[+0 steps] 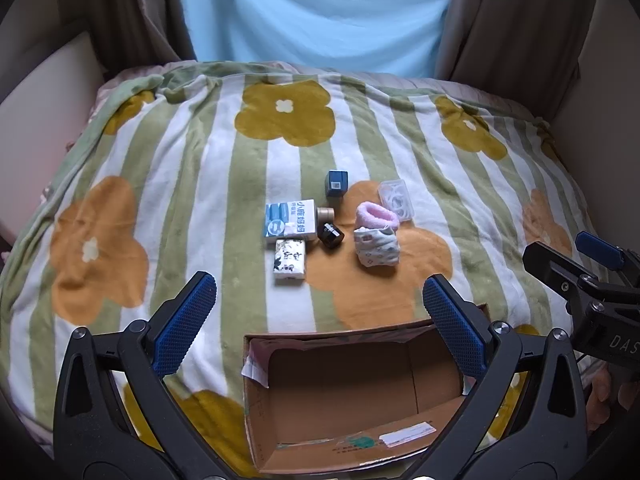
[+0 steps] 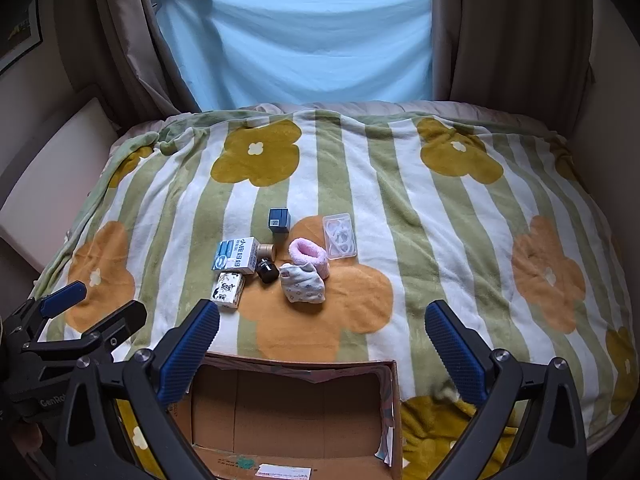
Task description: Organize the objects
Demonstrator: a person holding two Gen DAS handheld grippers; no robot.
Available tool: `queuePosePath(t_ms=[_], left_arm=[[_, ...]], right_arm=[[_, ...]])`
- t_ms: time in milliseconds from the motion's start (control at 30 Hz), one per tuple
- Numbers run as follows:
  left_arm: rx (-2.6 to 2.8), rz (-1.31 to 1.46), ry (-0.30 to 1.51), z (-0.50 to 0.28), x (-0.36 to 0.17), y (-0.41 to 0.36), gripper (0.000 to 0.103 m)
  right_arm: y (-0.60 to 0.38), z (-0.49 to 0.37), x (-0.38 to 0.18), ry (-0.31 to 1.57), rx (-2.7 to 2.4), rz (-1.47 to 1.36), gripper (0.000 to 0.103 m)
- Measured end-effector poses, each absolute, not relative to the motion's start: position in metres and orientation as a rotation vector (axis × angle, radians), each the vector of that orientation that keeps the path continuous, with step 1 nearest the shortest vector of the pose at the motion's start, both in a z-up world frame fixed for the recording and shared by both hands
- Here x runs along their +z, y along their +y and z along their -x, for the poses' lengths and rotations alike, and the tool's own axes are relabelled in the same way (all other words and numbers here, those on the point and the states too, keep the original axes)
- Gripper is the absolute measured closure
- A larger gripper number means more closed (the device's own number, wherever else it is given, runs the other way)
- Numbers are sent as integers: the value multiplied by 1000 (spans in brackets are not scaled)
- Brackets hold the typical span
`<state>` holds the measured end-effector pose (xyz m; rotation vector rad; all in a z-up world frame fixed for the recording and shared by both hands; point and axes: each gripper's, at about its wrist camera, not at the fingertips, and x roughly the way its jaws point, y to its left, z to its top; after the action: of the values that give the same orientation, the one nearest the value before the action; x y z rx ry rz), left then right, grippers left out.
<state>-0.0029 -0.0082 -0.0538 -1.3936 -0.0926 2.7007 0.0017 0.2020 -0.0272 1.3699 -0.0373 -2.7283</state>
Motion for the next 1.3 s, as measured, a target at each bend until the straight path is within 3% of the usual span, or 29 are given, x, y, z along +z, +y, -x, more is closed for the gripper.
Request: queuePosePath(t_ms=[800, 1300], left_arm=[[2669, 1392, -119, 25, -57, -8, 0], [2598, 1505, -193, 116, -101, -30, 0]], right_arm=[[206, 8, -28, -36, -2728, -1380, 1], [213, 75, -55, -187, -2654, -1450, 1]])
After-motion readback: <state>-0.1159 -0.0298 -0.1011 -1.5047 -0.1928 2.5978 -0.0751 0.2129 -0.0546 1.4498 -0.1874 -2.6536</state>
